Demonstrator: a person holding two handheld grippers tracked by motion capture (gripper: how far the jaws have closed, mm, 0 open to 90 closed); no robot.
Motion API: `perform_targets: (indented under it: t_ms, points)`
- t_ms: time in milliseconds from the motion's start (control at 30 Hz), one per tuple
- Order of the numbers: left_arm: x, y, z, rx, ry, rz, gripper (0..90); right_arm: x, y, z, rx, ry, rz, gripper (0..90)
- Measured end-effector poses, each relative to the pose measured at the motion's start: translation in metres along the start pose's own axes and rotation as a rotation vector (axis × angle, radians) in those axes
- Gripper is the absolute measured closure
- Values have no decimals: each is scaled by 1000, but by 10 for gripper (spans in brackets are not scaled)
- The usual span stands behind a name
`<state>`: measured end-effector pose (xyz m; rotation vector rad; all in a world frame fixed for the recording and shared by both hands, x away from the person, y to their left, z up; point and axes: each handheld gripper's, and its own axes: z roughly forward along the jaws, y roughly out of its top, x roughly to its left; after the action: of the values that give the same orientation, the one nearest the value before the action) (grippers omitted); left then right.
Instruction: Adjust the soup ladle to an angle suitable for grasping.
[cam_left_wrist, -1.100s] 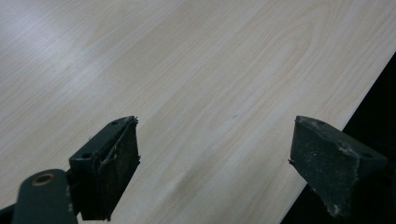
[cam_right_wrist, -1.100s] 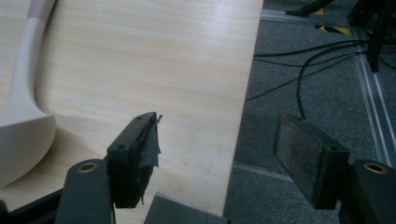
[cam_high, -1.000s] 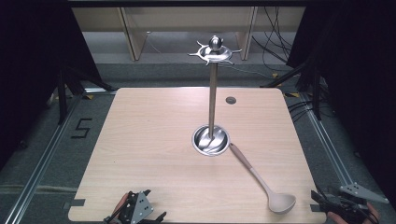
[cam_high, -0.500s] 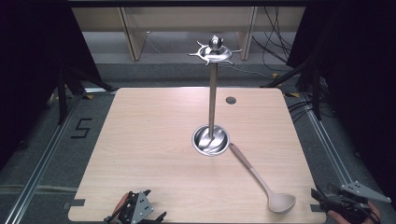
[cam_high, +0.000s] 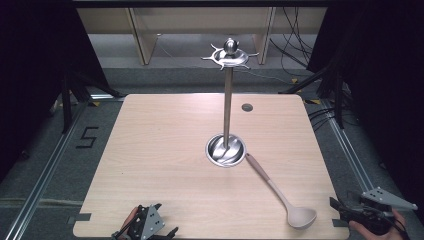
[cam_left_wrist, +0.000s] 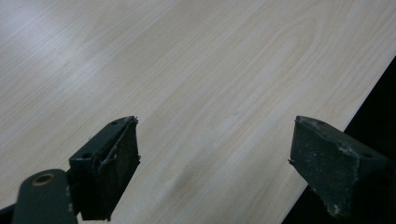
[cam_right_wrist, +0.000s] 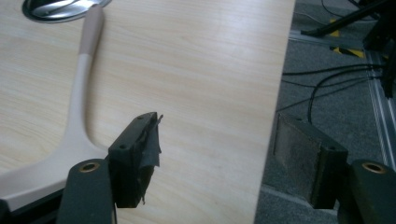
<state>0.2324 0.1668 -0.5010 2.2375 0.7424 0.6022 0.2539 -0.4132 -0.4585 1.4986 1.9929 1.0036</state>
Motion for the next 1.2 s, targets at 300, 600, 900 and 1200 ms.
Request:
perform_targets:
  t_ms: [300, 600, 900, 1200]
  points:
    - [2, 0, 0, 18, -7, 20, 148, 26, 27, 7, 56, 69, -122, 335]
    - [2, -1, 1, 23, -1, 18, 147, 59, 67, 20, 182, 97, -229, 382]
    - [3, 0, 0, 27, -8, 26, 148, 82, 92, 51, 307, 154, -303, 457]
    - [2, -1, 1, 24, 1, 22, 148, 102, 106, 75, 407, 165, -326, 483]
